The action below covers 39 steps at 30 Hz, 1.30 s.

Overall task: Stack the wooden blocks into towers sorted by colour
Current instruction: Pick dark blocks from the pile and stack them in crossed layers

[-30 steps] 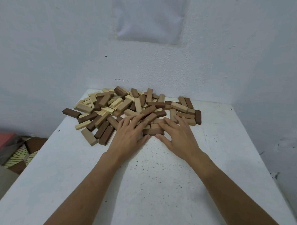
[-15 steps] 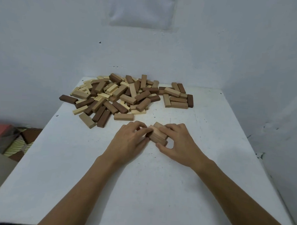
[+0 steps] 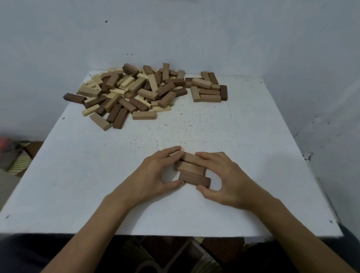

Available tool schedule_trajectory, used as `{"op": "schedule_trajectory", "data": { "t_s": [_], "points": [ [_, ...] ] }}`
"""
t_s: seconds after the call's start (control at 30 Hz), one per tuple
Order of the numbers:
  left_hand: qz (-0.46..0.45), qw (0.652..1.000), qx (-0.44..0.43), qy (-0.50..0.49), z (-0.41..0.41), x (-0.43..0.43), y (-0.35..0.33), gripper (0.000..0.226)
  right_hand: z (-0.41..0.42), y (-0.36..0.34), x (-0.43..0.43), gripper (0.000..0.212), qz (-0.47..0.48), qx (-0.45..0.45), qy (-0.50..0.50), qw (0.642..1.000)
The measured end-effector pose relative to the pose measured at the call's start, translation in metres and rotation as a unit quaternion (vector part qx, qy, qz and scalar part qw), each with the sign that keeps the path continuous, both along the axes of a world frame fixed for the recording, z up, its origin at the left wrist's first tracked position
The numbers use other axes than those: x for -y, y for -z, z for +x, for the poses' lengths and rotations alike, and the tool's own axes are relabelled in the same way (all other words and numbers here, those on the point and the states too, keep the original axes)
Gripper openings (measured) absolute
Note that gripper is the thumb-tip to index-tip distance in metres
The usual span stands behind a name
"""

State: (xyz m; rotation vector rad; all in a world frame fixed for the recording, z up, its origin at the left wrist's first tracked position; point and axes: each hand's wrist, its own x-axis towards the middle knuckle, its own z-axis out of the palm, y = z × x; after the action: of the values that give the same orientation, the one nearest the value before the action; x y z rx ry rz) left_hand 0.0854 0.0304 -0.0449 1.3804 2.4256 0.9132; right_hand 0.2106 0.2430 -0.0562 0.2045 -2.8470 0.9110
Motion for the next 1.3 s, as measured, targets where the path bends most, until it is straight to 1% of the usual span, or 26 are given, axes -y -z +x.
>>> {"op": "schedule_trajectory", "data": {
  "t_s": [0.17, 0.27, 0.43, 0.6, 0.77, 0.9, 1.13, 1.3],
  "points": [
    [0.008, 1.000, 0.009, -0.005, 0.007, 0.001, -0.001, 0.073, 0.007, 0.004, -0.004, 0.067, 0.010, 0.001, 0.040, 0.999],
    [-0.003, 1.000, 0.004, -0.019, 0.006, -0.001, -0.001, 0.077, 0.007, 0.003, -0.003, 0.065, -0.001, 0.003, 0.045, 0.999],
    [0.010, 0.999, 0.020, -0.025, 0.008, -0.003, -0.001, 0.070, 0.007, 0.003, -0.004, 0.069, -0.007, 0.017, 0.059, 0.998],
    [0.002, 1.000, 0.024, -0.021, 0.005, 0.001, 0.001, 0.074, 0.006, 0.003, -0.003, 0.068, -0.001, 0.025, 0.070, 0.997],
    [0.001, 1.000, 0.016, -0.023, 0.004, 0.001, 0.001, 0.077, 0.006, 0.002, -0.002, 0.070, -0.014, 0.028, 0.078, 0.996],
    [-0.005, 1.000, -0.010, -0.023, 0.001, -0.004, 0.003, 0.077, 0.006, 0.003, -0.005, 0.072, -0.001, 0.018, 0.079, 0.997],
    [-0.015, 0.999, -0.032, -0.006, 0.000, -0.048, 0.005, 0.074, 0.013, -0.004, -0.040, 0.074, 0.048, -0.002, 0.097, 0.994],
    [-0.018, 0.999, -0.038, 0.026, 0.005, -0.096, 0.005, 0.075, 0.026, -0.010, -0.078, 0.072, 0.069, 0.030, 0.147, 0.986]
  ]
}}
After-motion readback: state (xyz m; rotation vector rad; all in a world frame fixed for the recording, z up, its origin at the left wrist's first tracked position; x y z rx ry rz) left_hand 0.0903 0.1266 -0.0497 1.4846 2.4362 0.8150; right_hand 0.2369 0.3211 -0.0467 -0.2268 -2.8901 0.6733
